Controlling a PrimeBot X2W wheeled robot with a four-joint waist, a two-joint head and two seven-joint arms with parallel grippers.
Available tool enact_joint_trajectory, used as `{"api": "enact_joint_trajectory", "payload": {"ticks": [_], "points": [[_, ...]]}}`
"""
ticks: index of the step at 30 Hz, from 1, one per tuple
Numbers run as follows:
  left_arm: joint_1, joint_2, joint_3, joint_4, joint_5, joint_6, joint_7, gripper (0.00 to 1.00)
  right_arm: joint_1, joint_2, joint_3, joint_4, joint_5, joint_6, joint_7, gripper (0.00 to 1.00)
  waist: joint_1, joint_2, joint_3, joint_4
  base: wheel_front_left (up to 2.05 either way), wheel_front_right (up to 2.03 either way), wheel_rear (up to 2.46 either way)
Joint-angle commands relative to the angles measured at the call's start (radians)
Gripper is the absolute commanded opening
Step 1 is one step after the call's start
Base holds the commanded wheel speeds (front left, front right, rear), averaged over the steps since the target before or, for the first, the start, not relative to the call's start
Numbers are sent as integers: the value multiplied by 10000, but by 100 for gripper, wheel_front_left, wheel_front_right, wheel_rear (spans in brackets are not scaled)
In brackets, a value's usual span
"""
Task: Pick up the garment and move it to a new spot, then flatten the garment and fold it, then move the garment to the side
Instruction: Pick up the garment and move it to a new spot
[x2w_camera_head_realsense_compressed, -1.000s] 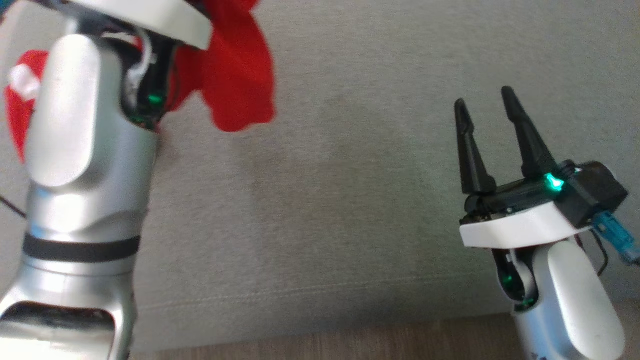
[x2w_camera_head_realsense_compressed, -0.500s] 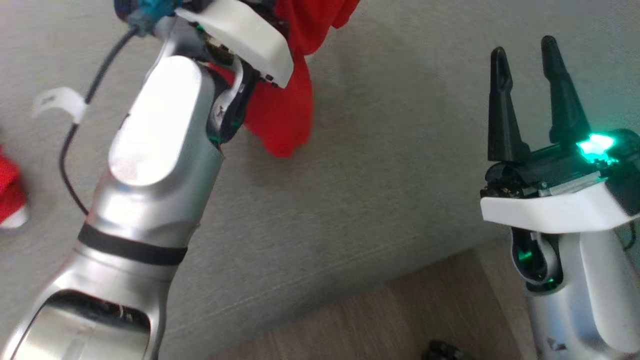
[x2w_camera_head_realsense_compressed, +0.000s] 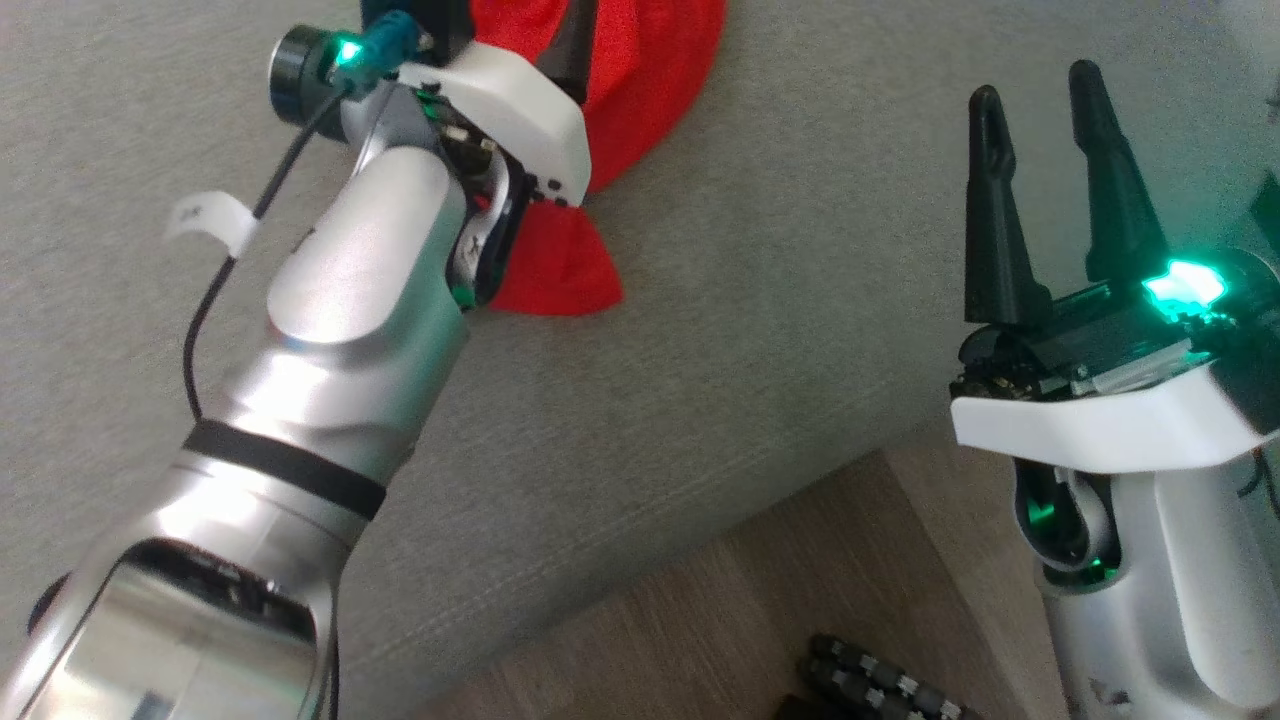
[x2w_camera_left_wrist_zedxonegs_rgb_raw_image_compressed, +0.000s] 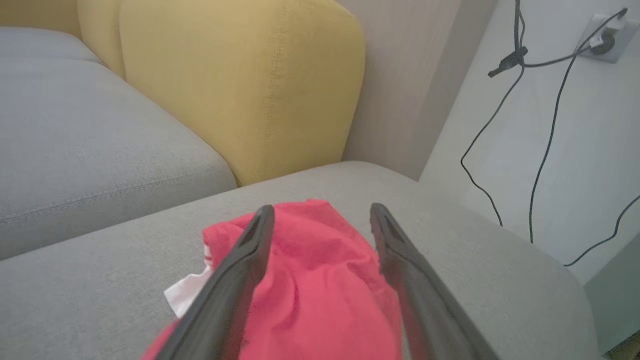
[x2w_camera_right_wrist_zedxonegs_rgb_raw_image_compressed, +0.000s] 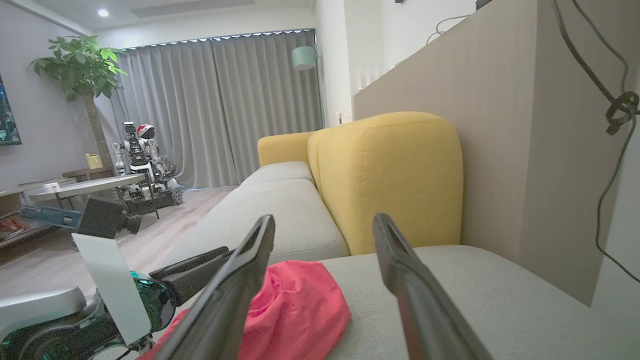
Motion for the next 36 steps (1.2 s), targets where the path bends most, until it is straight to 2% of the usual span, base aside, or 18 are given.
{"api": "enact_joint_trajectory", "payload": {"ticks": [1, 5, 9, 13, 18, 22, 28, 36], "points": [[-699, 146, 270, -306, -134, 61, -140, 100, 2, 15, 190, -255, -112, 0, -63, 100, 0, 0, -173, 392, 0, 0, 0], [-786, 237, 651, -504, -160, 150, -241, 100, 25, 15, 167, -90, -440, 0, -63, 100, 0, 0, -455, 1171, 0, 0, 0], [-258, 863, 1193, -1561, 360, 160, -250, 100, 19, 15, 173, 183, -958, 0, -63, 100, 0, 0, -770, 2025, 0, 0, 0], [1560, 1555, 1787, -3060, 973, 100, -252, 100, 191, 15, 178, 755, -1670, 0, -63, 100, 0, 0, -1334, 3079, 0, 0, 0], [3393, 1757, 2314, -4159, 1279, 52, -253, 100, 412, 15, 124, 1232, -2087, 0, -63, 100, 0, 0, -1785, 3768, 0, 0, 0], [5076, 1611, 2764, -5212, 1755, 21, -253, 100, 687, 15, 62, 1670, -2413, 0, -63, 100, 0, 0, -2197, 4230, 0, 0, 0], [7098, 892, 3480, -6355, 2466, -66, -253, 100, 1069, 15, -70, 2180, -2513, 0, -63, 100, 0, 0, -2670, 4561, 0, 0, 0], [8446, 271, 4315, -7111, 3037, -366, -254, 100, 1220, 15, 41, 2618, -2543, 0, -63, 100, 0, 0, -2891, 4642, 0, 0, 0]]}}
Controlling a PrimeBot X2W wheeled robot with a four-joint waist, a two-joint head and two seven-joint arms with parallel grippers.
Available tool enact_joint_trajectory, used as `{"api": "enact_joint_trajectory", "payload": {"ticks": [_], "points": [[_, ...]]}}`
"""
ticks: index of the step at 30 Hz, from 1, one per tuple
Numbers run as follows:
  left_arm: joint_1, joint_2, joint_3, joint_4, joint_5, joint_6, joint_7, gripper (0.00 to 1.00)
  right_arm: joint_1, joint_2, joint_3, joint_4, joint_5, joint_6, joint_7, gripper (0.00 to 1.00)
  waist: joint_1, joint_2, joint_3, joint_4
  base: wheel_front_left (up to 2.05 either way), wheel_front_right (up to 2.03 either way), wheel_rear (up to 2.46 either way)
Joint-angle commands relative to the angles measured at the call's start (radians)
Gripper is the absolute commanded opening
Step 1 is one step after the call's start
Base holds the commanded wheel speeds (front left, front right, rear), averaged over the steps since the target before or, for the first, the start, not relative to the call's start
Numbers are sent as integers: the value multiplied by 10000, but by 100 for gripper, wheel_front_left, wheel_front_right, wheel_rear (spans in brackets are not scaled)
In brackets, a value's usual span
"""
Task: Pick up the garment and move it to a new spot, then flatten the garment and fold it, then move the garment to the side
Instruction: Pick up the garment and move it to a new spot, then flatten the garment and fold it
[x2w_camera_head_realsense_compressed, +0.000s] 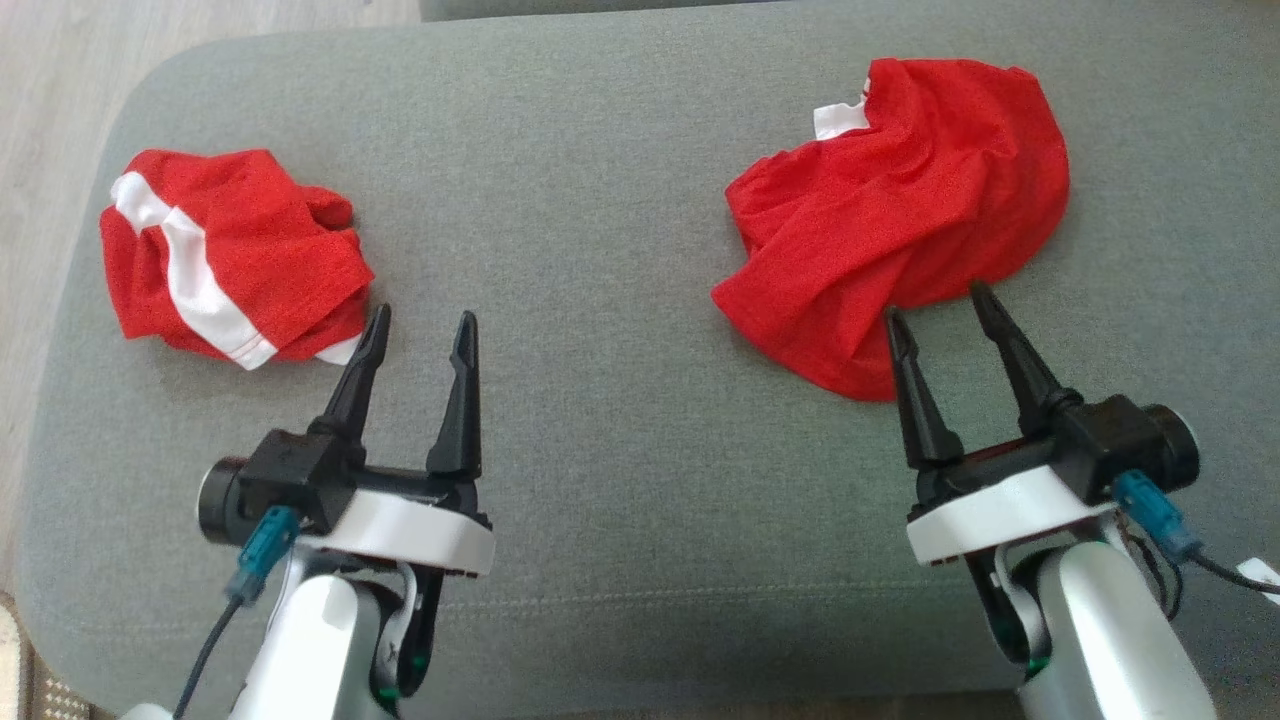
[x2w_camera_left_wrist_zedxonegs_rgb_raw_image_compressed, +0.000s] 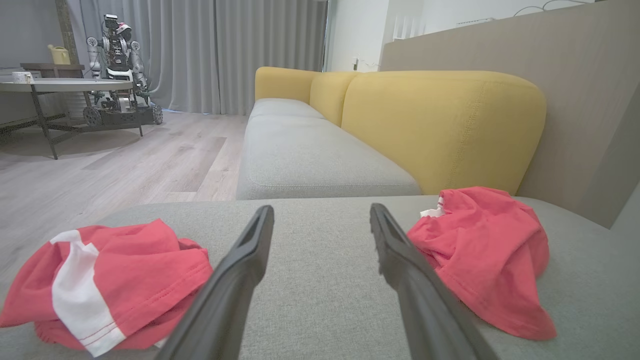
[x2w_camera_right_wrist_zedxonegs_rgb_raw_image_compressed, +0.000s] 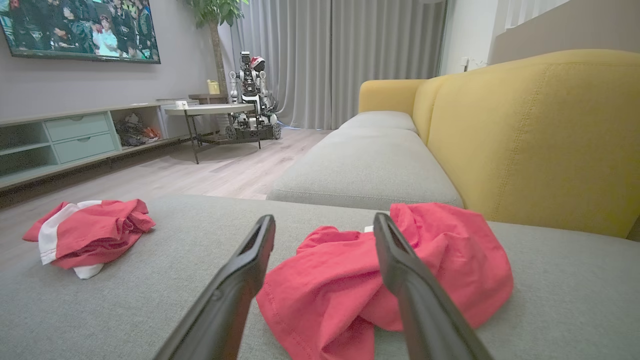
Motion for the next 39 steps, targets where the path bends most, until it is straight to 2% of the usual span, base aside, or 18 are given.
{"api": "enact_joint_trajectory", "payload": {"ticks": [1, 6, 10, 14, 20, 32, 33, 34, 39], "points": [[-319, -28, 419, -434, 106, -115, -49, 100, -235, 15, 302, -239, -113, 0, -65, 100, 1, -1, 9, 44, 0, 0, 0], [-456, -103, 483, -444, 246, -343, -49, 100, -580, 15, 470, 80, -372, 0, -65, 100, 1, -1, 251, 280, 0, 0, 0], [-610, -118, 393, -382, 108, -397, -49, 100, -1130, 15, 415, 890, -783, 0, -65, 100, 1, -1, 612, 621, 0, 0, 0], [-791, -121, 73, -301, -176, -310, -49, 100, -2187, 15, 63, 2547, -1635, 0, -26, 100, 1, -1, 1053, 1154, 0, 0, 0], [-962, -122, -293, -251, -420, -195, -49, 100, -3323, 15, -961, 4184, -2422, 0, 76, 100, 1, -1, 1398, 1730, 0, 0, 0], [-1184, -123, -638, -281, -653, -3, -49, 100, -4322, 15, -2066, 6505, -2500, 0, 481, 100, 1, -1, 1805, 2215, 0, 0, 0], [-1200, -123, -646, -281, -663, 9, -49, 100, -4400, 15, -2081, 6655, -2450, 0, 469, 38, 1, -1, 1826, 2222, 0, 0, 0], [-1215, -123, -651, -280, -671, 21, -49, 100, -4471, 15, -2090, 6760, -2460, 0, 428, 0, 1, -1, 1839, 2224, 0, 0, 0], [-1240, -123, -705, -192, -719, 73, -49, 100, -4720, 15, -1771, 6988, -2112, 0, 102, 0, 1, -1, 1762, 2176, 0, 0, 0]]}}
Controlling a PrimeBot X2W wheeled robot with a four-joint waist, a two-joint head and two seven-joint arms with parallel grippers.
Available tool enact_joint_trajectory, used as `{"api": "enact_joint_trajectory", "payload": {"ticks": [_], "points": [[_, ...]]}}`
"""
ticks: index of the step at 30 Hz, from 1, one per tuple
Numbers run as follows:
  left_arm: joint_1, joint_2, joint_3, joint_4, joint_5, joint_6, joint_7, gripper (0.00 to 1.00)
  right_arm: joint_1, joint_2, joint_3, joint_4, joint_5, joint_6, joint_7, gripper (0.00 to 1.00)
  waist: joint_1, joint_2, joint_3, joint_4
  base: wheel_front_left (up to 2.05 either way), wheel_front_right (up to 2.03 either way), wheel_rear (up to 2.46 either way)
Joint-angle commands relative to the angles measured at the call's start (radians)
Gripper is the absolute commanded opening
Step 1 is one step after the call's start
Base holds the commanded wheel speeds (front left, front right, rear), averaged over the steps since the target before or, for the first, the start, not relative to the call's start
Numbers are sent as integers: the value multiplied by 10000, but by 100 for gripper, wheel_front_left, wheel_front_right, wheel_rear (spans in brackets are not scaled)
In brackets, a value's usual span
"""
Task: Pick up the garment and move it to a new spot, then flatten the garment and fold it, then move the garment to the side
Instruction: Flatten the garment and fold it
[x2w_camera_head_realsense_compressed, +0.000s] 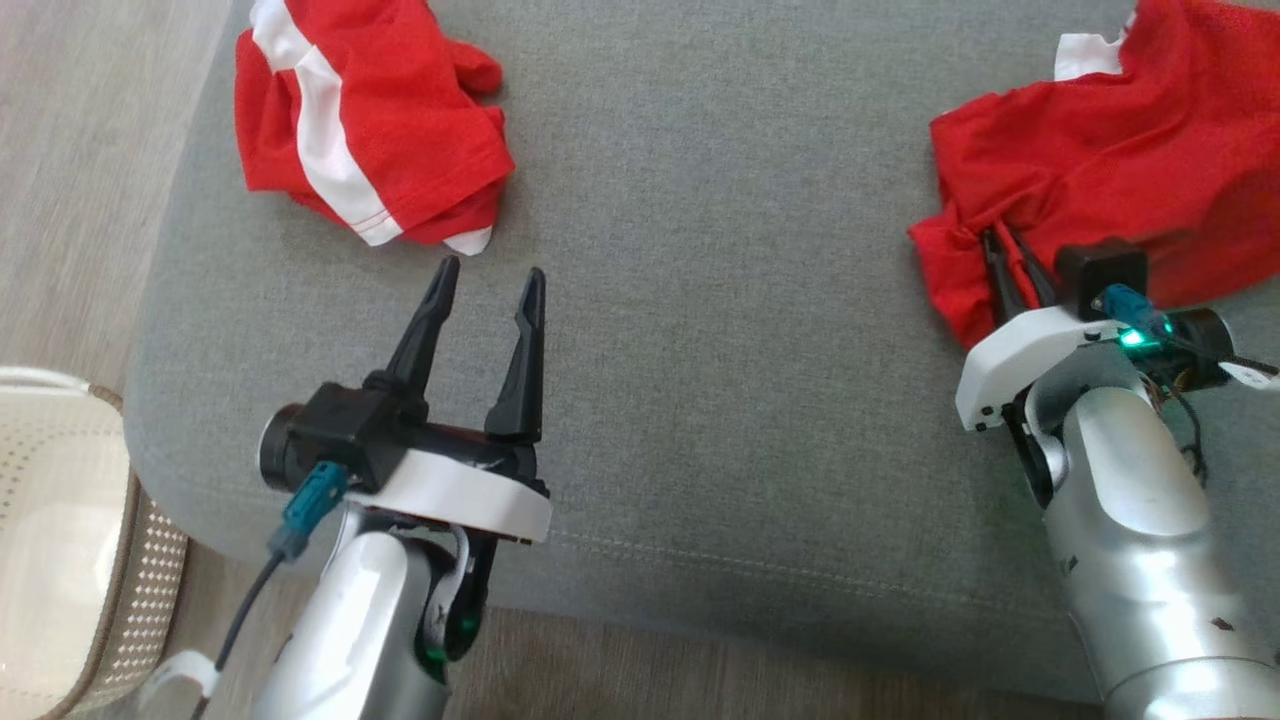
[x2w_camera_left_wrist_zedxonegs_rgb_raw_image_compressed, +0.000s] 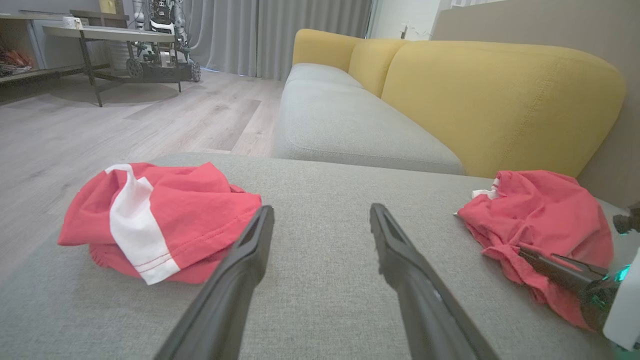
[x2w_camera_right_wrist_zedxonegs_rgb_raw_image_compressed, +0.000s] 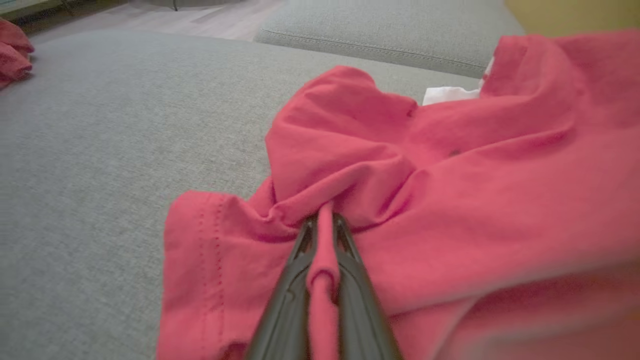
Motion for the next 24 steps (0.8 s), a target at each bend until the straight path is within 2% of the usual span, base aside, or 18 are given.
{"api": "enact_joint_trajectory", "payload": {"ticks": [1, 5, 11, 15, 18, 20, 24], "points": [[-326, 49, 261, -230, -35, 70, -49, 100, -211, 74, 389, -269, 215, -2, -180, 0, 0, 0, -92, -35, 0, 0, 0], [-269, 49, 175, -151, -60, 69, -49, 100, -289, 74, 1273, -770, 850, -2, -278, 0, 0, 0, -383, -86, 0, 0, 0], [-49, 49, 108, -74, -158, 103, -49, 100, -813, 74, 3558, -2636, 2375, -2, -289, 0, 0, 0, -1032, -169, 0, 0, 0], [196, 49, 104, -34, -272, 140, -49, 100, -1629, 74, 4499, -3912, 3808, -2, -290, 0, 0, 0, -1495, -209, 0, 0, 0], [388, 49, 142, -44, -305, 188, -49, 100, -2174, 74, 4417, -4799, 5096, -2, -291, 0, 0, 0, -1720, -273, 0, 0, 0], [494, 49, 207, -73, -306, 214, -49, 100, -2394, 74, 3976, -5247, 5917, -2, -291, 0, 0, 0, -1797, -358, 0, 0, 0], [689, 49, 362, -132, -254, 221, -49, 100, -2288, 74, 2654, -4690, 6533, -2, -292, 0, 0, 0, -1847, -637, 0, 0, 0]]}}
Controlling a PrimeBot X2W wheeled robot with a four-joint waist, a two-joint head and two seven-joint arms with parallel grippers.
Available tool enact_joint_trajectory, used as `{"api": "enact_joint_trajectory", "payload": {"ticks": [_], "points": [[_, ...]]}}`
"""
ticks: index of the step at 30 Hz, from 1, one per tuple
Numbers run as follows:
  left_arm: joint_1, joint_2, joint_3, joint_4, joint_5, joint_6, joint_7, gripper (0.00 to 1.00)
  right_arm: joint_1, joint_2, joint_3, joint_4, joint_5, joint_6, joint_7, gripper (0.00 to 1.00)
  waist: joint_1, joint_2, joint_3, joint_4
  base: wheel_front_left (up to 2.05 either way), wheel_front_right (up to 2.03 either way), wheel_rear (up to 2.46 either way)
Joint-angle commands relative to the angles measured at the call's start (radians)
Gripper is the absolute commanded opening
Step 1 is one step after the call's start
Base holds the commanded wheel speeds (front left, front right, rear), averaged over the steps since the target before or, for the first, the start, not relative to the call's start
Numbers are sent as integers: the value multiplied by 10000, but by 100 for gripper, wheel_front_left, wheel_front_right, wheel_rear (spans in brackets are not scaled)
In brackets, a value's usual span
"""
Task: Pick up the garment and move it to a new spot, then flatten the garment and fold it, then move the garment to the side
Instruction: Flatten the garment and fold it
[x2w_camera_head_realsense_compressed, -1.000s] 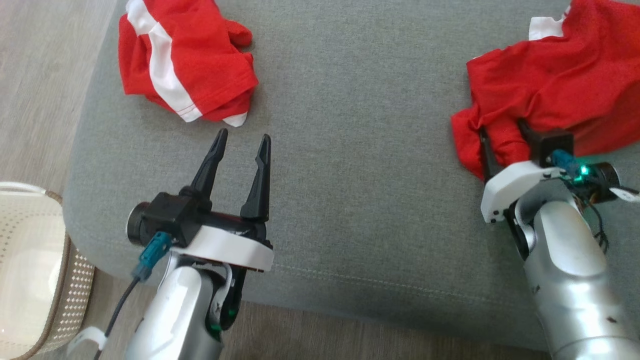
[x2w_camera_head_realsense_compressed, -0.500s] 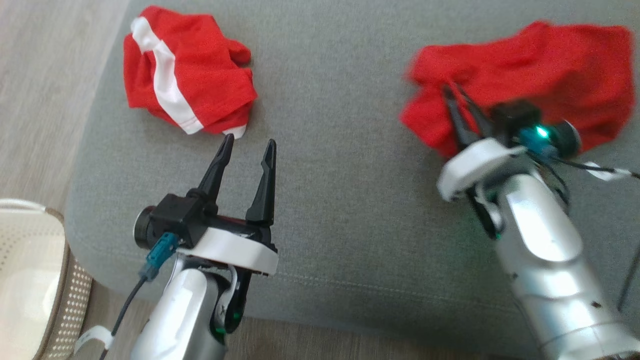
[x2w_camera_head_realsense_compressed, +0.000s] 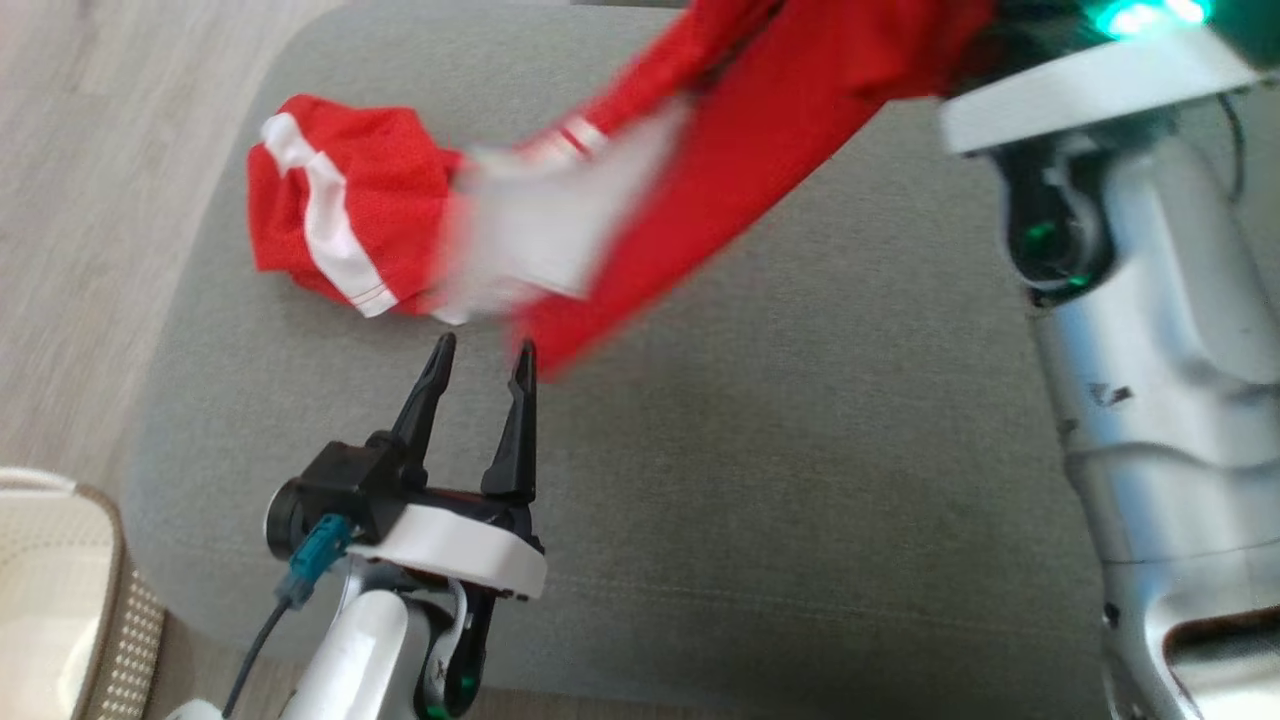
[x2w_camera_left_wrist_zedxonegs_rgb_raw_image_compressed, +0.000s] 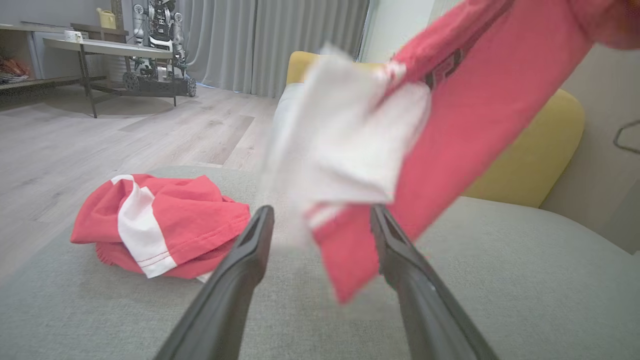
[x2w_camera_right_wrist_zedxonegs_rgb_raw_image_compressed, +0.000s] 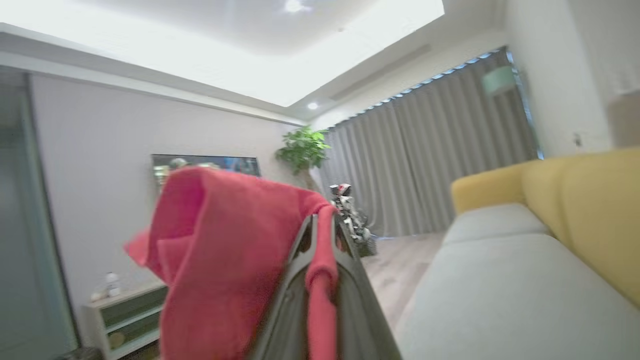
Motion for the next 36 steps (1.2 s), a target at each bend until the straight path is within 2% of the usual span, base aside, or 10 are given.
{"api": "enact_joint_trajectory", "payload": {"ticks": [1, 5, 10, 11, 13, 15, 19, 23, 30, 36], "points": [[-210, 49, 421, -399, 10, 13, -49, 100, 54, 149, -374, 136, -112, -2, -62, 0, 0, -1, 20, -206, 0, 0, 0], [-250, 49, 431, -391, 47, -59, -49, 100, 442, -137, -1245, 1061, -531, -2, -62, 0, 0, -1, 232, -441, 0, 0, 0], [-555, 49, 335, -357, 141, -157, -49, 100, 1024, -952, -3378, 3441, -1560, -2, -62, 0, 0, -1, 707, -736, 0, 0, 0], [-619, 49, 315, -350, 153, -171, -49, 100, 1053, -1166, -3937, 4075, -2059, -2, -60, 99, 0, -1, 787, -779, 0, 0, 0], [-730, 49, 302, -338, 170, -180, -49, 100, 887, -1251, -4961, 4727, -2765, -2, -61, 100, 0, -1, 928, -871, 0, 0, 0], [-804, 49, 334, -324, 182, -178, -49, 100, 791, -1135, -5653, 4744, -3443, -2, -61, 100, 0, -1, 1007, -979, 0, 0, 0], [-869, 49, 411, -265, 194, -185, -49, 100, 896, -599, -6036, 3979, -4393, -2, -61, 100, 0, -1, 954, -1161, 0, 0, 0], [-917, 49, 518, -332, 153, -183, -49, 100, 1329, -167, -5046, 2637, -4614, -2, -62, 100, 0, -1, 728, -1291, 0, 0, 0], [-805, 49, 691, -608, -26, -78, -49, 100, 3165, 55, -2432, -80, -3824, -2, -62, 100, 0, -1, 176, -1519, 0, 0, 0], [-565, 49, 746, -713, -98, -22, -49, 100, 5076, 103, -1257, -1989, -3541, -2, -62, 100, 0, -1, -145, -1770, 0, 0, 0]]}}
